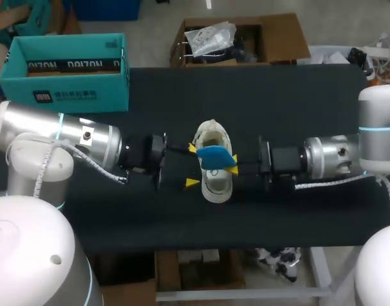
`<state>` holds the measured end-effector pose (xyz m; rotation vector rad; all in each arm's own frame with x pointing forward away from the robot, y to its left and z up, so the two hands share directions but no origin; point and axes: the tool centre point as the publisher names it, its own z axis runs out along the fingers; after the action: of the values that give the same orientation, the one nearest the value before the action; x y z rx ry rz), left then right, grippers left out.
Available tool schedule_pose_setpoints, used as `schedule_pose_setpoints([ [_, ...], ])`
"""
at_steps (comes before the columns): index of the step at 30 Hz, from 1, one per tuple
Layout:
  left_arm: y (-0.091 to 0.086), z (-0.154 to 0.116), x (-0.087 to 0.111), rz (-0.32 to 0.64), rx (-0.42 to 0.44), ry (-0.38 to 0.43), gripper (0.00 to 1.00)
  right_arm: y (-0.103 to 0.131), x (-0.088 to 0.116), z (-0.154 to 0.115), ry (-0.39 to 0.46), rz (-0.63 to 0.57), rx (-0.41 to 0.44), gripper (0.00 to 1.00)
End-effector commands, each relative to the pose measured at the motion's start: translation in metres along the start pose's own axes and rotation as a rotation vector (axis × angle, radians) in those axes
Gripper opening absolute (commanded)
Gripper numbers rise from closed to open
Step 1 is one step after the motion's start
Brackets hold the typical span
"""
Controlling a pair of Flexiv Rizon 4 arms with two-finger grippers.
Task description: Open the shoe tongue, take the insole out of the shoe, put the insole back into the shoe, and pack the shoe into the shoebox
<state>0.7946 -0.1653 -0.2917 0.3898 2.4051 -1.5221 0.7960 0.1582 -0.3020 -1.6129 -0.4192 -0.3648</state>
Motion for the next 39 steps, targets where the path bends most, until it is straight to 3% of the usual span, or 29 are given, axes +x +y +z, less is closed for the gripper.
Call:
schedule_pose_setpoints([
  [1, 0.01, 0.021, -0.011, -0.002, 0.011, 0.003, 0.69, 0.005, 0.0, 0.0, 0.001, -0.004, 0.033, 0.0],
  [5, 0.015, 0.031, -0.018, -0.002, 0.019, -0.016, 0.68, 0.005, 0.001, 0.002, 0.004, -0.008, 0.033, 0.0],
  [8, 0.019, 0.035, -0.02, -0.004, 0.024, -0.021, 0.58, 0.004, 0.0, 0.003, 0.008, -0.011, 0.03, 0.0],
  [18, 0.02, 0.044, -0.023, 0.014, 0.051, -0.005, 0.48, 0.008, 0.003, 0.005, 0.021, -0.003, 0.028, 0.0],
  [20, 0.019, 0.044, -0.024, 0.024, 0.051, -0.007, 0.39, 0.008, 0.004, 0.005, 0.023, 0.003, 0.022, 0.0],
  [24, 0.017, 0.04, -0.025, 0.034, 0.062, -0.005, 0.45, 0.006, 0.003, 0.006, 0.027, 0.005, 0.015, 0.0],
  [30, 0.017, 0.037, -0.028, 0.035, 0.071, -0.003, 0.43, 0.006, 0.003, 0.006, 0.034, 0.008, 0.008, 0.0],
  [35, 0.017, 0.031, -0.028, 0.038, 0.078, 0.004, 0.31, 0.007, 0.004, 0.005, 0.041, 0.008, 0.007, 0.0],
  [36, 0.017, 0.03, -0.028, 0.039, 0.077, 0.005, 0.23, 0.007, 0.004, 0.005, 0.042, 0.007, 0.007, 0.0],
  [37, 0.018, 0.03, -0.028, 0.041, 0.077, 0.005, 0.0, 0.008, 0.004, 0.005, 0.043, 0.007, 0.007, 0.0],
  [39, 0.019, 0.033, -0.027, 0.055, 0.07, 0.008, 0.0, 0.009, 0.006, 0.005, 0.043, 0.009, 0.008, 0.0],
])
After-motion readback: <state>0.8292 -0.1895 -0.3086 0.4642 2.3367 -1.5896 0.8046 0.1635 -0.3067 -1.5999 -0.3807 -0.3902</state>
